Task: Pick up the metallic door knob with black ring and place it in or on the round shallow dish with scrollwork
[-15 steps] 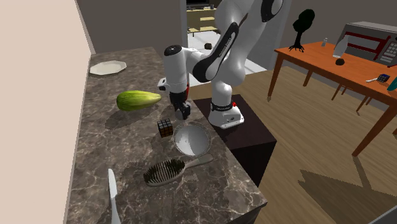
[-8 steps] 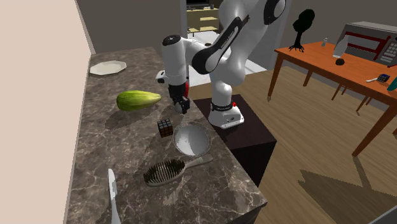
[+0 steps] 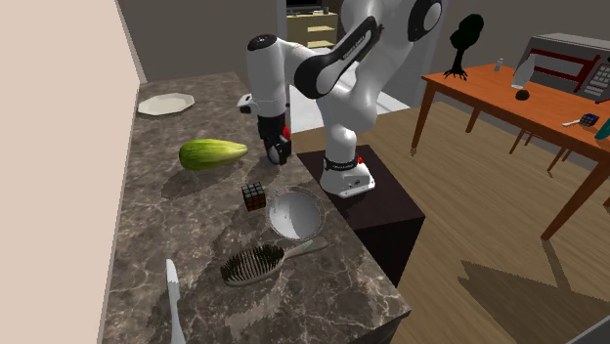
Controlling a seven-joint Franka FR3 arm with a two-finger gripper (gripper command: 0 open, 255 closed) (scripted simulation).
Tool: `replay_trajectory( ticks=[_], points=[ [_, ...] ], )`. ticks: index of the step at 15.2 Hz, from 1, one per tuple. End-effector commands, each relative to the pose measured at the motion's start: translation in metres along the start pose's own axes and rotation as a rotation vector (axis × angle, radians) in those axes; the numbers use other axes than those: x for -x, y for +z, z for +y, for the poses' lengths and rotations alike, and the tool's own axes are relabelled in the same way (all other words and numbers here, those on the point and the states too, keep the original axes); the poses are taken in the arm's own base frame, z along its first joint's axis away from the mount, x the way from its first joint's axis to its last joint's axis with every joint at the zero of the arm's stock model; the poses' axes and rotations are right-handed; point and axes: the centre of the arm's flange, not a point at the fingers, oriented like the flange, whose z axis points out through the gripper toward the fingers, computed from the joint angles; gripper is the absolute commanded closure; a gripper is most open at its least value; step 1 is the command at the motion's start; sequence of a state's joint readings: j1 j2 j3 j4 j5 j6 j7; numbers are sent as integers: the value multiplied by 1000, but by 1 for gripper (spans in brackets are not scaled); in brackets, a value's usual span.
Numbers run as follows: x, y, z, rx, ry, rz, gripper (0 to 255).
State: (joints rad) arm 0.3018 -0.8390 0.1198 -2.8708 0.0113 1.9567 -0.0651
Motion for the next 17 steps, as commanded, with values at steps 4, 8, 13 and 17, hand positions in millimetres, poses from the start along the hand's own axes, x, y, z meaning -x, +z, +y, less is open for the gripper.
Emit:
replay_trajectory(
  ticks=[4, 8, 13, 17],
  points=[
    [3, -27, 2, 0, 0, 0, 255],
    [-14, -35, -33, 0, 0, 0, 255],
    [-42, -42, -92, 0, 0, 0, 255],
    [-64, -48, -140, 0, 0, 0, 255]
  ],
)
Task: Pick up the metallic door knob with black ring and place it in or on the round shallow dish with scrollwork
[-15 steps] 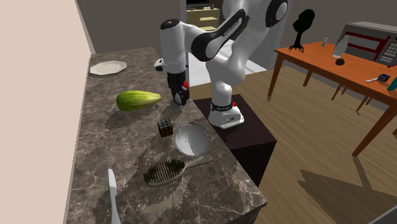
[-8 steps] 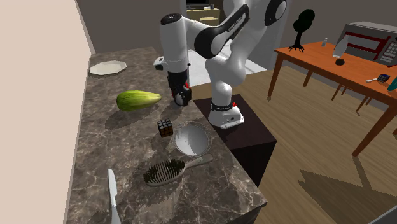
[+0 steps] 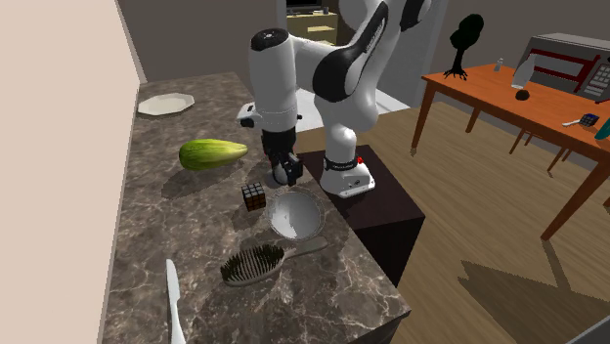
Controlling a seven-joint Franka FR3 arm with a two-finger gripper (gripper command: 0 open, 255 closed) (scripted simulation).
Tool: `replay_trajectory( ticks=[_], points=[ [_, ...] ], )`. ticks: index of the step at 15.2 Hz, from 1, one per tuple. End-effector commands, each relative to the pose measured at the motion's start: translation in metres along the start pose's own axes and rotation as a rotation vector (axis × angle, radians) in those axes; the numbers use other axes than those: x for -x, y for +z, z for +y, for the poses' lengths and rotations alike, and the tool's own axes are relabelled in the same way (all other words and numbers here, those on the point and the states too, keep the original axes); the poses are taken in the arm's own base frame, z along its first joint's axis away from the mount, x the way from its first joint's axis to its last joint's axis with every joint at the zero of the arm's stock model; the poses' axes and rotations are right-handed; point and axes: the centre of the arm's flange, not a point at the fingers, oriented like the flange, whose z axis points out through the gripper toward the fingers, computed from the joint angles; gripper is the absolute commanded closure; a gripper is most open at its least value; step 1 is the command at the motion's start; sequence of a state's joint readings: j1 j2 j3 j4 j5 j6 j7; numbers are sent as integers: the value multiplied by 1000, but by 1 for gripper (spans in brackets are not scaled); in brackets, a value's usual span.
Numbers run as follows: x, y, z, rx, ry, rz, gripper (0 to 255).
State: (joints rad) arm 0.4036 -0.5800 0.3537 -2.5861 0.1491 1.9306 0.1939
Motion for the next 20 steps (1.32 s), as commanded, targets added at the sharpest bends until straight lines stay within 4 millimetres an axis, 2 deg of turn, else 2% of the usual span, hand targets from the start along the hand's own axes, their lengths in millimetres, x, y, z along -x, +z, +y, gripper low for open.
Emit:
replay_trajectory(
  ticks=[1, 3, 16, 20],
  points=[
    [-12, -1, -22, -1, 1, 0, 255],
    [-23, -4, -46, -1, 1, 0, 255],
    [-29, 65, -51, -1, 1, 0, 255],
    [-29, 68, -51, -1, 1, 0, 255]
  ],
)
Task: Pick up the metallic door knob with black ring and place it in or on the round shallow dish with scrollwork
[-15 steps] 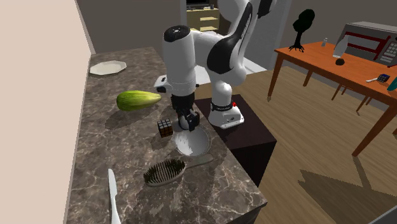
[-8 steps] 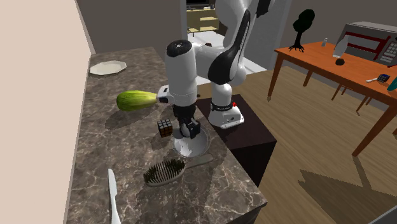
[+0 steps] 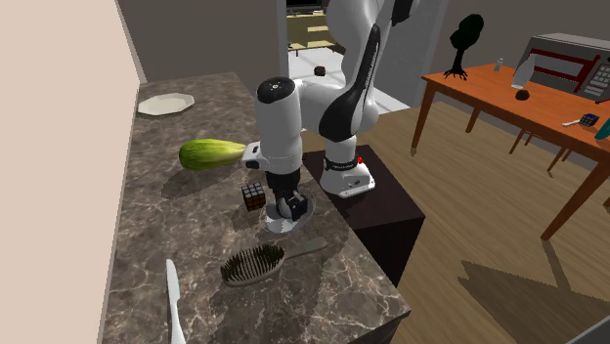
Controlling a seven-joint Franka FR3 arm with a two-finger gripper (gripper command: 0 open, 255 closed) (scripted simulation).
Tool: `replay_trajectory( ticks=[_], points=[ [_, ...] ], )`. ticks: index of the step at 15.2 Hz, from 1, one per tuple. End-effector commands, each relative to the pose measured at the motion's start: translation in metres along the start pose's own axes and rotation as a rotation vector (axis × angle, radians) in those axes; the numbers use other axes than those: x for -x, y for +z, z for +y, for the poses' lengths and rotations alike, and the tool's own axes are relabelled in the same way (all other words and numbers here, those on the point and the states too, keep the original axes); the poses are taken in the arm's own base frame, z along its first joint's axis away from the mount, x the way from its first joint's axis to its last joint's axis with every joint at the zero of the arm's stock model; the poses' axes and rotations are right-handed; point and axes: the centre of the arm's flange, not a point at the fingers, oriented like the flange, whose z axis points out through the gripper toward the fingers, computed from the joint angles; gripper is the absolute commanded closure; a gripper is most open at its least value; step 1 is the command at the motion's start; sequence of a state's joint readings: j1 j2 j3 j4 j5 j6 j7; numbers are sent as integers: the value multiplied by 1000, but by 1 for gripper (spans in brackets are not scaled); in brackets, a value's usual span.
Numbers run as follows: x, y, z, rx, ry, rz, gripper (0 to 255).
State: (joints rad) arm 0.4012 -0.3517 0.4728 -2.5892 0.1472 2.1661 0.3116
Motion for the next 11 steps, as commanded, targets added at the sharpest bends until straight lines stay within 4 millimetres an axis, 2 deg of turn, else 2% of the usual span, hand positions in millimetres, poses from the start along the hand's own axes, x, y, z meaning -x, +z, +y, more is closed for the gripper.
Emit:
replay_trajectory(
  ticks=[1, 4, 5, 10, 11],
  points=[
    [0, 2, 1, 1, 1, -4, 255],
    [0, 2, 1, 1, 1, -4, 255],
    [0, 3, 0, 1, 1, -4, 0],
    [0, 2, 1, 1, 1, -4, 0],
    [0, -11, 1, 1, 1, -4, 0]
  ],
)
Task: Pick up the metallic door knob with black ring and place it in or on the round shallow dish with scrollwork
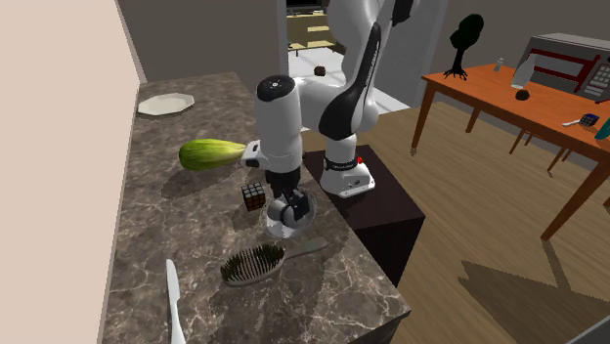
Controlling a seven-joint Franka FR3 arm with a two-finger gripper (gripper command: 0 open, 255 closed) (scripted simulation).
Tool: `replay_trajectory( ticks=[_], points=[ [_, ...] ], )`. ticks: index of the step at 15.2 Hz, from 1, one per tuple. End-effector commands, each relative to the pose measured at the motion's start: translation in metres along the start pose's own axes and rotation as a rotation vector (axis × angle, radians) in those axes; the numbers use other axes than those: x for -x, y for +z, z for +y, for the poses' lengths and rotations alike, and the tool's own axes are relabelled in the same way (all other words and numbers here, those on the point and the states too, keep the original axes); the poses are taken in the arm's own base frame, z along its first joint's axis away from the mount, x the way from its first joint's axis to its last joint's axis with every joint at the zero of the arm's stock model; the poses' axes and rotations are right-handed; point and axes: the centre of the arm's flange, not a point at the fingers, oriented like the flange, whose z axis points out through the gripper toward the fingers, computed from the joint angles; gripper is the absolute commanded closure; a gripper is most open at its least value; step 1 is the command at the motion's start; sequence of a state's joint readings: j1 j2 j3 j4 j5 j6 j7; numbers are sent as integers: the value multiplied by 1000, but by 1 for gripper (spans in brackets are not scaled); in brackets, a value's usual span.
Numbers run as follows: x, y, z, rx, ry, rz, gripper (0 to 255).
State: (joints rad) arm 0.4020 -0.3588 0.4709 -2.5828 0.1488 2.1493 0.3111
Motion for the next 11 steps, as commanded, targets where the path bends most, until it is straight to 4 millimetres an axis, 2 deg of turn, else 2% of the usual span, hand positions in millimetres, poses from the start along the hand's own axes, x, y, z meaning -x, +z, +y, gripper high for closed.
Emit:
replay_trajectory(
  ticks=[1, 3, 11],
  points=[
    [0, -20, 1, 0, 0, -1, 0],
    [0, -44, 1, 0, 0, -1, 0],
    [0, -44, 1, 0, 0, -1, 0]
  ],
)
